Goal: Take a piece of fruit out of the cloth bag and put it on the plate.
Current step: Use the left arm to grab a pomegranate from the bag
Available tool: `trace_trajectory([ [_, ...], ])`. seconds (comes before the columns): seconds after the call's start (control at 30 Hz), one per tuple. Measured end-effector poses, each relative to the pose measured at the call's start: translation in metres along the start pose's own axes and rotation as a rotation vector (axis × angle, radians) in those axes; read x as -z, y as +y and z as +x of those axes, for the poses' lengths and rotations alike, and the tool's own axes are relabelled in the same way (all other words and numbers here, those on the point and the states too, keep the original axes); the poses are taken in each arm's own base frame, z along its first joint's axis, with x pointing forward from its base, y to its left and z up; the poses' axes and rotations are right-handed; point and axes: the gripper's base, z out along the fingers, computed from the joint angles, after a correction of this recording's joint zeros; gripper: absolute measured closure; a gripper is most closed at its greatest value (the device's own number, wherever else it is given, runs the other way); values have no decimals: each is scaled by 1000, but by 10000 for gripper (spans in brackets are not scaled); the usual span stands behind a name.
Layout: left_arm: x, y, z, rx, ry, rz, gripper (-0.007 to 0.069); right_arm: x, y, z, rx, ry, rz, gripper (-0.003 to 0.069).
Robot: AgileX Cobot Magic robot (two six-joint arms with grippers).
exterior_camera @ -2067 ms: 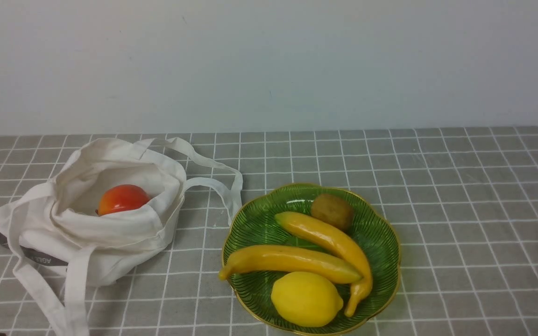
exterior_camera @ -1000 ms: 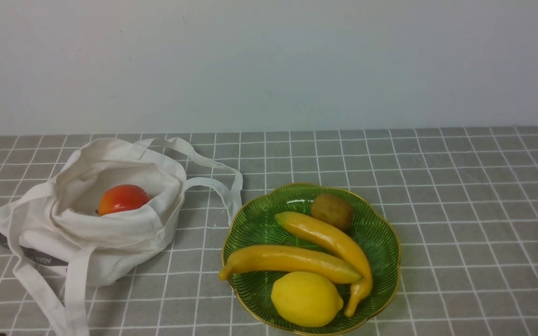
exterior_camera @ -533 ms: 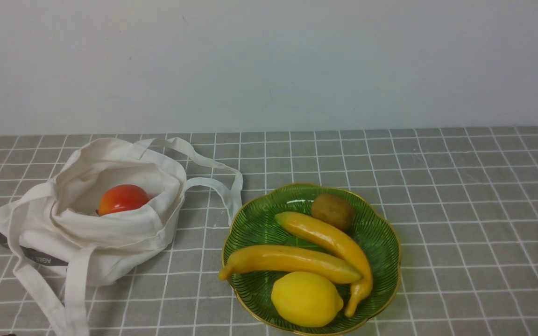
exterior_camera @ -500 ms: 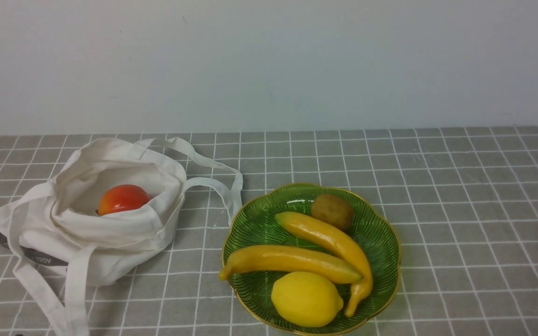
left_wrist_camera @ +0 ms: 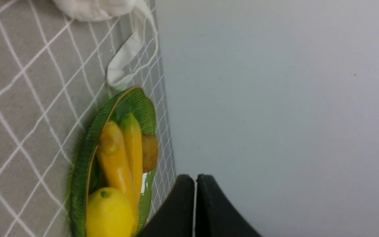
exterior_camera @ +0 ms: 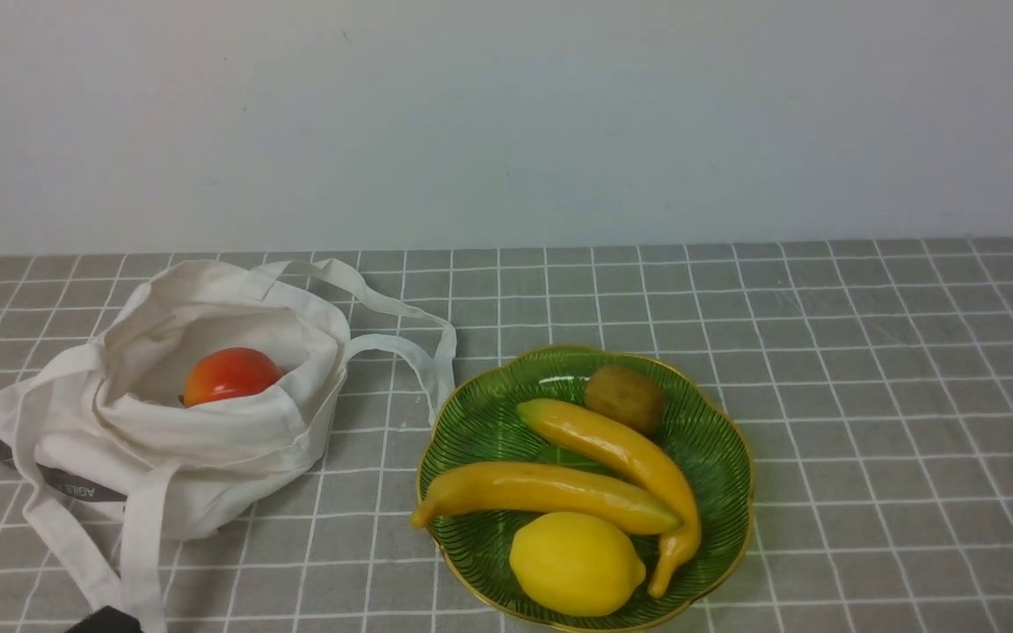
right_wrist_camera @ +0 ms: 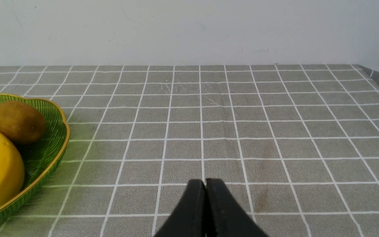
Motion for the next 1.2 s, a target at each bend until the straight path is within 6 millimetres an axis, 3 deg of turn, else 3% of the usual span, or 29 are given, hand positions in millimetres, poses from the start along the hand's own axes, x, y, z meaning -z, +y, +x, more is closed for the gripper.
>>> trace_trajectory([
  [0.13, 9, -34, 1, -227, -14, 105, 632, 0, 0, 0, 0, 0, 0, 675],
  [0.2, 20, -77, 5, -449, -25, 195, 632, 0, 0, 0, 0, 0, 0, 675],
  [0.23, 20, -80, 6, -464, -23, 198, 632, 0, 0, 0, 0, 0, 0, 675],
  [0.27, 19, -103, 9, -581, 20, 186, 632, 0, 0, 0, 0, 0, 0, 675],
  [0.3, 15, -112, 12, -623, 75, 157, 632, 0, 0, 0, 0, 0, 0, 675],
  [0.4, -1, -125, 18, -714, 248, 50, 632, 0, 0, 0, 0, 0, 0, 675],
  [0.5, -31, -120, 22, -809, 597, -205, 632, 0, 0, 0, 0, 0, 0, 675],
  [0.63, -70, -113, 3, -900, 779, -489, 631, 0, 0, 0, 0, 0, 0, 675],
  [0.7, -94, -115, -15, -971, 771, -645, 631, 0, 0, 0, 0, 0, 0, 675],
  [0.73, -96, -116, -16, -970, 771, -646, 631, 0, 0, 0, 0, 0, 0, 675],
  [0.8, -125, -125, -39, -1019, 684, -812, 625, 0, 0, 0, 0, 0, 0, 675],
  [0.83, -128, -126, -41, -1022, 677, -821, 623, 0, 0, 0, 0, 0, 0, 675],
  [0.9, -154, -135, -58, -1031, 609, -913, 598, 0, 0, 0, 0, 0, 0, 675],
  [0.93, -154, -135, -58, -1032, 604, -918, 598, 0, 0, 0, 0, 0, 0, 675],
  [0.97, -173, -140, -67, -1035, 580, -953, 565, 0, 0, 0, 0, 0, 0, 675],
  [1.07, -199, -139, -75, -1029, 580, -981, 489, 0, 0, 0, 0, 0, 0, 675],
  [1.2, -233, -132, -85, -1022, 596, -1005, 331, 0, 0, 0, 0, 0, 0, 675],
])
